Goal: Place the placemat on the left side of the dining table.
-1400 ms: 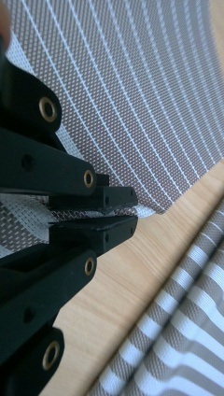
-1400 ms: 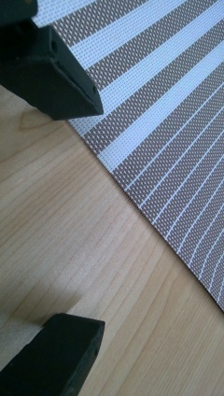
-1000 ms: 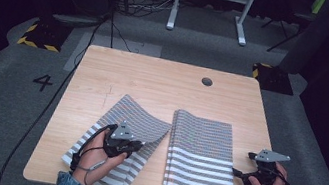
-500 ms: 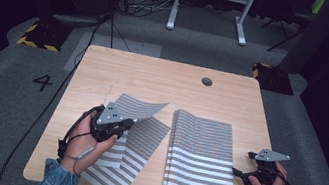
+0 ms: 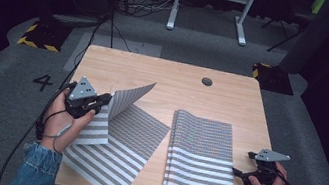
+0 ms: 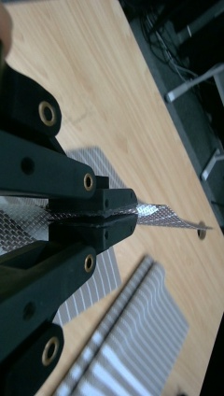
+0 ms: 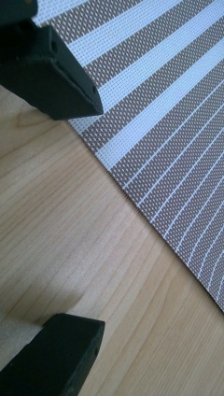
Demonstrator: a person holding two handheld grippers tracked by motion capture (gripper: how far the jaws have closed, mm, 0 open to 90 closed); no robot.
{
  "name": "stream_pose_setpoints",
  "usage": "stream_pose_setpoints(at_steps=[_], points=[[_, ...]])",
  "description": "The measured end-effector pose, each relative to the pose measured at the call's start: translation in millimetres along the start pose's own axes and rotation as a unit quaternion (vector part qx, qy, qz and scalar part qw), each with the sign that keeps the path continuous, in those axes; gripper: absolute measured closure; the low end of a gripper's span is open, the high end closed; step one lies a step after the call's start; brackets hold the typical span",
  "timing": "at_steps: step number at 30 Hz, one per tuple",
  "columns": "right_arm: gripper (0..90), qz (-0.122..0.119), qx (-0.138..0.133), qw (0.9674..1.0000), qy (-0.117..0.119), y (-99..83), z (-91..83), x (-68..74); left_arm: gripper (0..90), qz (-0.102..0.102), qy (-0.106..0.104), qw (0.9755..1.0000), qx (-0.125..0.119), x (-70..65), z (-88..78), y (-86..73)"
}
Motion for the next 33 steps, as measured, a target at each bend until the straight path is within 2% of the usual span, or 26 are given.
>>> stream_pose_setpoints(at_steps=[5,8,11,13,14,15,18,20,21,23,25,27,29,33], points=[[0.5,0.000,0.000,1.0000,0.000,0.0,0.0,0.0,86.3,-0.013,0.033,0.9993,0.009,26.5,-0.2,-11.7],[0.5,0.001,0.000,1.0000,-0.001,0.0,0.1,-0.1,86.0,-0.031,0.047,0.9982,0.020,40.1,0.4,-20.8],[0.5,0.001,0.000,1.0000,-0.001,0.0,0.0,-0.1,85.9,-0.053,0.060,0.9966,0.016,48.6,-1.7,-27.9],[0.5,0.002,0.000,1.0000,-0.001,0.1,0.0,-0.1,85.7,-0.054,0.074,0.9955,0.025,53.3,-4.2,-32.9],[0.5,0.002,0.000,1.0000,-0.001,0.1,0.0,-0.1,85.6,-0.054,0.074,0.9955,0.025,53.3,-4.2,-32.9],[0.5,0.001,0.000,1.0000,-0.001,0.1,0.0,-0.3,85.5,-0.057,0.088,0.9937,0.038,57.8,-6.6,-39.7],[0.5,0.001,-0.001,1.0000,-0.002,0.1,0.1,-0.2,83.6,-0.077,0.108,0.9901,0.046,65.1,-12.4,-53.4],[0.5,0.001,-0.001,1.0000,-0.001,0.1,0.1,-0.2,75.9,-0.083,0.130,0.9866,0.054,68.4,-18.3,-61.6],[0.5,0.001,0.000,1.0000,-0.002,0.1,0.0,-0.2,68.7,-0.083,0.148,0.9839,0.056,69.6,-21.6,-64.5],[0.5,0.000,0.000,1.0000,-0.001,0.1,-0.1,-0.5,53.4,-0.095,0.173,0.9790,0.050,71.0,-29.6,-67.7],[0.5,0.000,0.000,1.0000,-0.001,0.1,-0.1,-0.4,44.3,-0.112,0.177,0.9773,0.032,71.2,-38.8,-67.9],[0.5,0.000,0.000,1.0000,-0.001,0.1,-0.2,-0.5,41.2,-0.120,0.184,0.9754,0.020,70.1,-46.1,-67.4],[0.5,0.001,0.000,1.0000,-0.001,0.1,-0.1,-0.3,41.0,-0.115,0.185,0.9758,0.018,65.9,-49.3,-65.0],[0.5,0.000,0.000,1.0000,-0.001,0.1,-0.2,-0.4,40.5,-0.100,0.153,0.9830,0.018,47.0,-41.2,-55.8]])
Point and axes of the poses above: each handheld gripper's, and its own axes: z roughly forward along the jaws, y roughly out of its top, x roughly to its left, the point moved 1 cm from there along z, roughly forward along the jaws, and after that the axes turned 10 degrees about z, right-handed, at the moved point
